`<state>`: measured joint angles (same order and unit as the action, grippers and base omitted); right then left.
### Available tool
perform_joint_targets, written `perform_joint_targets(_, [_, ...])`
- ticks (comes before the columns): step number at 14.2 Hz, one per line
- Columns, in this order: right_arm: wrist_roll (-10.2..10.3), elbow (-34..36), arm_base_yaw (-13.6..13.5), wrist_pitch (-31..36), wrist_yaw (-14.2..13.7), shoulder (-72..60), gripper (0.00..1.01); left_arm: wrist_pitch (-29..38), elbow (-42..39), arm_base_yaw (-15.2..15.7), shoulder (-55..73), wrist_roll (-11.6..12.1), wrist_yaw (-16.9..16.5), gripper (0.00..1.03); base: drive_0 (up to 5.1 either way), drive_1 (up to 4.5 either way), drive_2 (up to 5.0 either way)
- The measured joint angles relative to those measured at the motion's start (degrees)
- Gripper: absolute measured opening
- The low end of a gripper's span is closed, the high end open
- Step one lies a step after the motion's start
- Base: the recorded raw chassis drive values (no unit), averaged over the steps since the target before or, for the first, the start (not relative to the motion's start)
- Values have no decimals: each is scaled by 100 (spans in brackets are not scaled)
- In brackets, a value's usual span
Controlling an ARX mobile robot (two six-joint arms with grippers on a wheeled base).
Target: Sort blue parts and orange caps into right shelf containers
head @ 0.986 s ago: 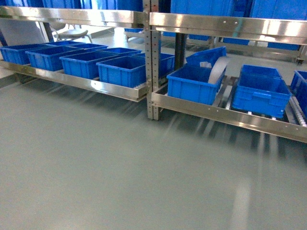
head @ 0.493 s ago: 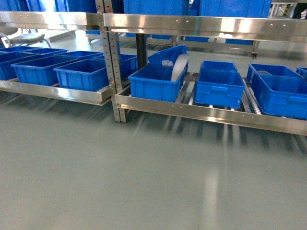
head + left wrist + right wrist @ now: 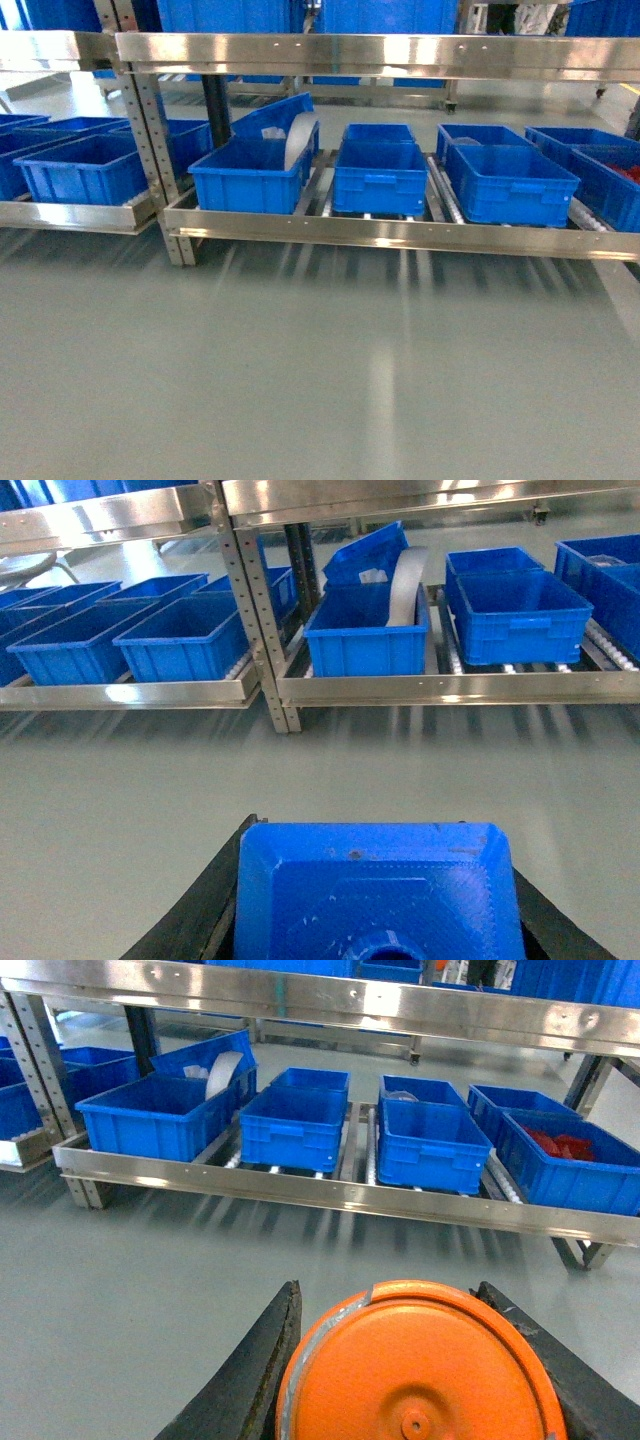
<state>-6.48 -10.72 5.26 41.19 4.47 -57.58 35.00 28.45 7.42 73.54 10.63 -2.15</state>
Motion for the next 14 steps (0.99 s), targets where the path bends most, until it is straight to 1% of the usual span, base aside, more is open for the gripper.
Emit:
perform_joint_targets(3, [0, 2, 0, -2, -15, 7, 43, -2, 0, -35, 0, 2, -39, 44, -30, -30, -30])
perform_joint_targets(5, [0, 9, 0, 22, -7, 37, 43, -11, 0, 0, -4, 2, -17, 44, 319, 178, -490])
perform_joint_targets(6, [0, 9, 0, 42, 9, 44, 43, -2, 0, 35, -4, 0, 46, 44, 281, 169, -516])
perform_joint_targets(9, [0, 11, 0, -4, 7, 31, 43, 9, -2, 15, -4, 2, 11, 44, 239, 201, -529])
perform_joint_targets(12, [0, 11, 0, -9, -11, 31, 43, -4, -2, -20, -15, 7, -22, 44, 185, 298, -447])
perform_joint_targets(13, [0, 9, -2, 2, 15, 31, 43, -22, -2, 33, -15, 7, 42, 44, 306, 174, -499])
perform_joint_targets(14, [0, 9, 0, -7, 7, 28, 43, -24, -2, 28, -13, 9, 37, 44, 342, 109, -497])
